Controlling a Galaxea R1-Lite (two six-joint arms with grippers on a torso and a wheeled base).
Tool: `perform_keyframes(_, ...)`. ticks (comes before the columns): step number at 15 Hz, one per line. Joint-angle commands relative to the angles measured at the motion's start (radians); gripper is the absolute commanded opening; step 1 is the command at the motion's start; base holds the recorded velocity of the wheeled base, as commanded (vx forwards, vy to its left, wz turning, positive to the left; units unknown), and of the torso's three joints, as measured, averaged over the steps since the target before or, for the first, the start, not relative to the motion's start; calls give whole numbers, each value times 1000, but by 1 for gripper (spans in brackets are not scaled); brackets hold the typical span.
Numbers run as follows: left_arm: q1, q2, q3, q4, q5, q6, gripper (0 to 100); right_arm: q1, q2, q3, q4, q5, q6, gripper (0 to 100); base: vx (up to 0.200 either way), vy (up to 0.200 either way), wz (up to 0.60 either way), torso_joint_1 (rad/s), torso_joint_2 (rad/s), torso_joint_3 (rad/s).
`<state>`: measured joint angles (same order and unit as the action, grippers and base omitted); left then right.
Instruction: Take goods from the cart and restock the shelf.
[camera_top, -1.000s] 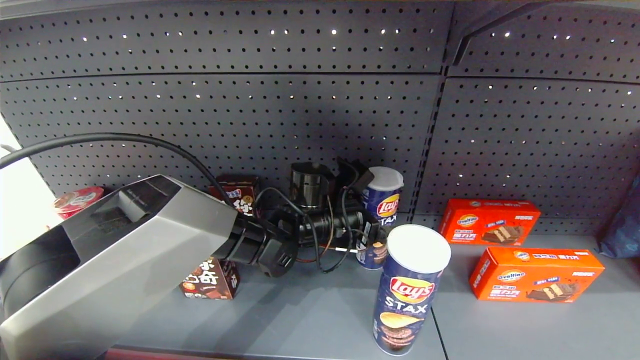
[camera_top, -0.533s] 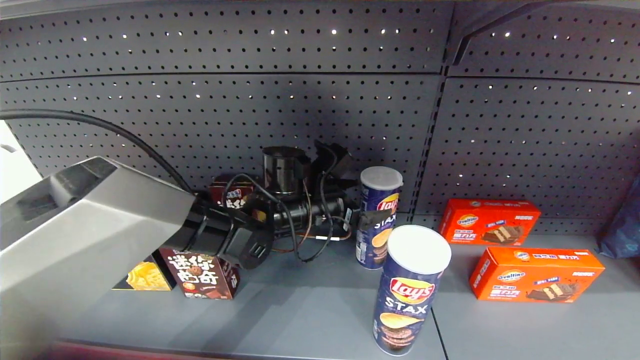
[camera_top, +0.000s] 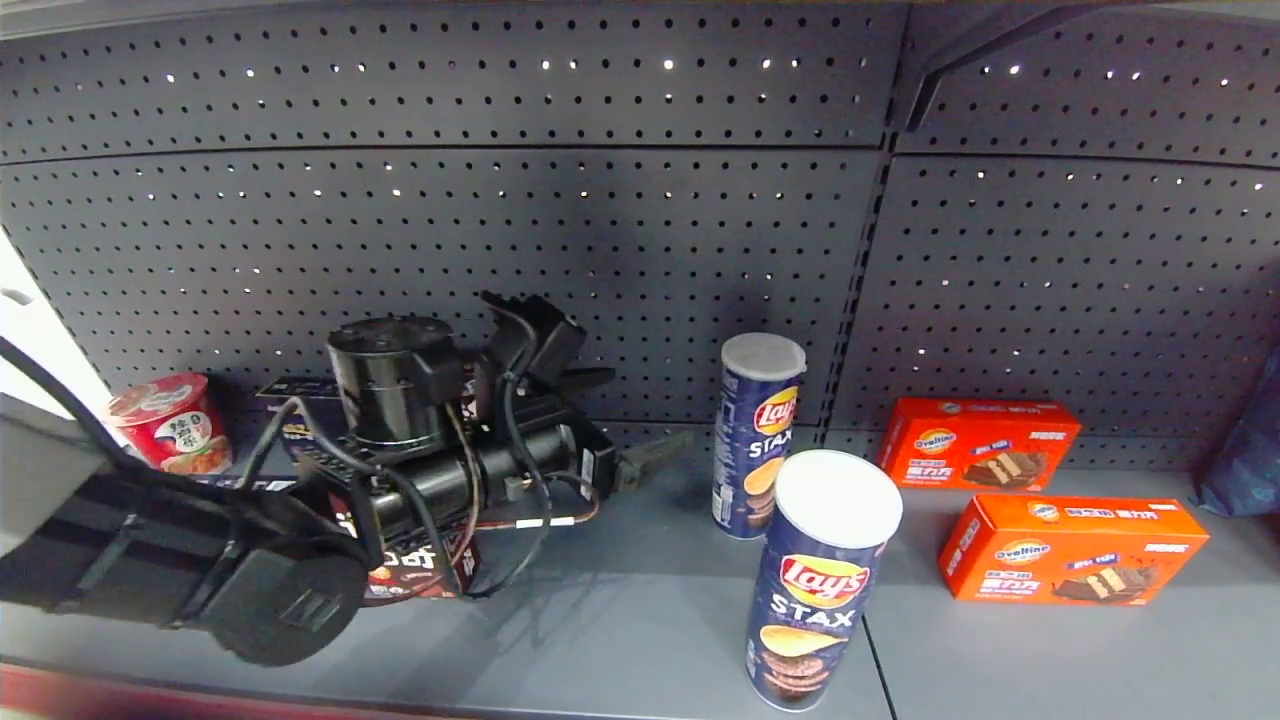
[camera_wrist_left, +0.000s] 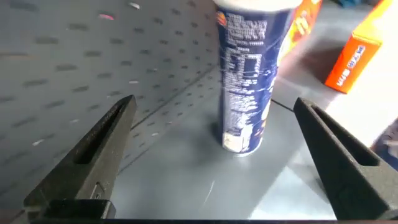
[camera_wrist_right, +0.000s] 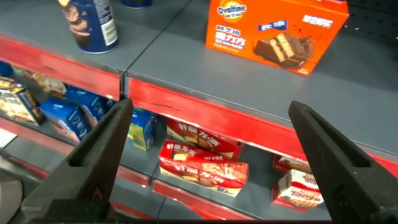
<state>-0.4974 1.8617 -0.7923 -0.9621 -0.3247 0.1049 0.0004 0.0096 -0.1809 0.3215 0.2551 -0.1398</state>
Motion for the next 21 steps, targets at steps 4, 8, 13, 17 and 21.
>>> perform_keyframes(4, -33, -251, 54, 158, 173, 2, 100, 7, 494, -364, -47, 55, 34, 100, 0, 0, 0, 0, 0, 0)
perform_keyframes(8, -98, -249, 117, 146, 383, -2, 100, 159, 845, -434, -168, -25, 31, 100, 0, 0, 0, 0, 0, 0)
perform_keyframes(13, -98, -245, 197, 52, 381, 2, 100, 446, 1103, -305, -410, -218, 100, 100, 0, 0, 0, 0, 0, 0)
perform_keyframes(17, -93, -210, 223, 54, 380, 2, 100, 504, 1150, -328, -414, -326, 108, 100, 0, 0, 0, 0, 0, 0)
perform_keyframes(21, -110, -167, 203, 52, 383, 32, 100, 599, 1188, -313, -414, -385, 144, 100, 0, 0, 0, 0, 0, 0)
